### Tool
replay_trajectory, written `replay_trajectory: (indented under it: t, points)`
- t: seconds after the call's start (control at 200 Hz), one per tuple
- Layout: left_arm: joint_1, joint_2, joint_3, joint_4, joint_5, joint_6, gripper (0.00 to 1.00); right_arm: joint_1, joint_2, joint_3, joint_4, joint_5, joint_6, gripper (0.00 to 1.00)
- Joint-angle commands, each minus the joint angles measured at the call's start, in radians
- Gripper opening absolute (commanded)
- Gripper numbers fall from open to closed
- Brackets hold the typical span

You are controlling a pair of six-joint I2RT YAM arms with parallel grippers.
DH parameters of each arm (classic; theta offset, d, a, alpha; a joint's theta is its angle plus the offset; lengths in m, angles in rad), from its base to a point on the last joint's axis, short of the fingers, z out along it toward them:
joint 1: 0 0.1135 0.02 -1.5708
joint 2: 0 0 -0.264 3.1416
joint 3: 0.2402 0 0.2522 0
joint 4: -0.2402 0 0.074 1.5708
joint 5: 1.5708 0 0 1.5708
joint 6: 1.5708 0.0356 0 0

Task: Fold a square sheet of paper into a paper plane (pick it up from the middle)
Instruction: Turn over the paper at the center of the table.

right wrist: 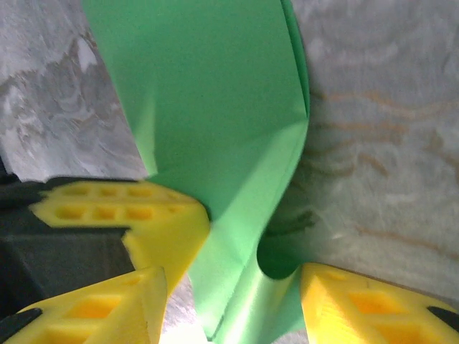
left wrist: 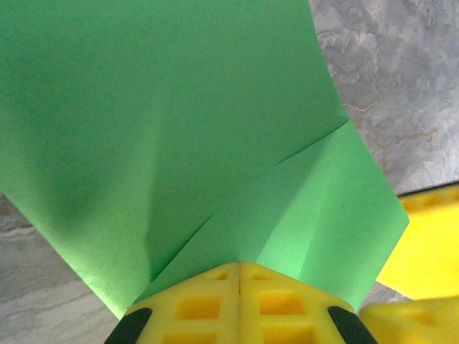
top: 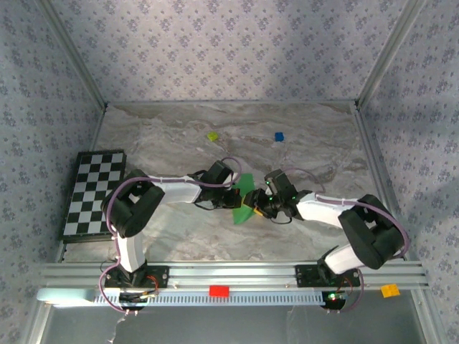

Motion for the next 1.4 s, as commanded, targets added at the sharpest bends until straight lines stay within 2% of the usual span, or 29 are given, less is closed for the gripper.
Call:
replay_trajectory:
  t: [0.0, 0.22, 0.53, 0.615, 0.715, 1.029, 1.189, 1.394]
  points:
    - [-0.006, 0.006, -0.023, -0.043, -0.009, -0.007, 0.0, -0.031, 0.042, 0.042, 0.031, -0.054, -0.045, 0.53]
    - [-0.006, 0.004, -0.022, -0.045, -0.01, -0.008, 0.0, -0.066, 0.064, 0.057, 0.045, -0.078, -0.083, 0.53]
    - [-0.006, -0.003, -0.021, -0.034, -0.011, -0.02, 0.0, -0.1, 0.097, 0.017, 0.1, -0.086, -0.063, 0.48]
    - [-0.006, -0.006, -0.023, -0.029, -0.009, -0.021, 0.0, -0.105, 0.103, 0.002, 0.126, -0.084, -0.056, 0.45]
    - [-0.006, -0.006, -0.023, -0.027, -0.009, -0.022, 0.0, -0.113, 0.119, -0.011, 0.176, -0.094, -0.047, 0.35]
    - [-0.006, -0.01, -0.026, -0.025, -0.008, -0.025, 0.0, -0.125, 0.16, -0.023, 0.251, -0.101, -0.035, 0.24]
    - [-0.006, -0.015, -0.027, -0.024, -0.008, -0.03, 0.0, -0.128, 0.169, -0.029, 0.26, -0.099, -0.047, 0.14]
    - [-0.006, -0.087, -0.048, 0.023, 0.012, -0.056, 0.1, -0.131, 0.128, -0.028, 0.251, -0.104, -0.074, 0.03]
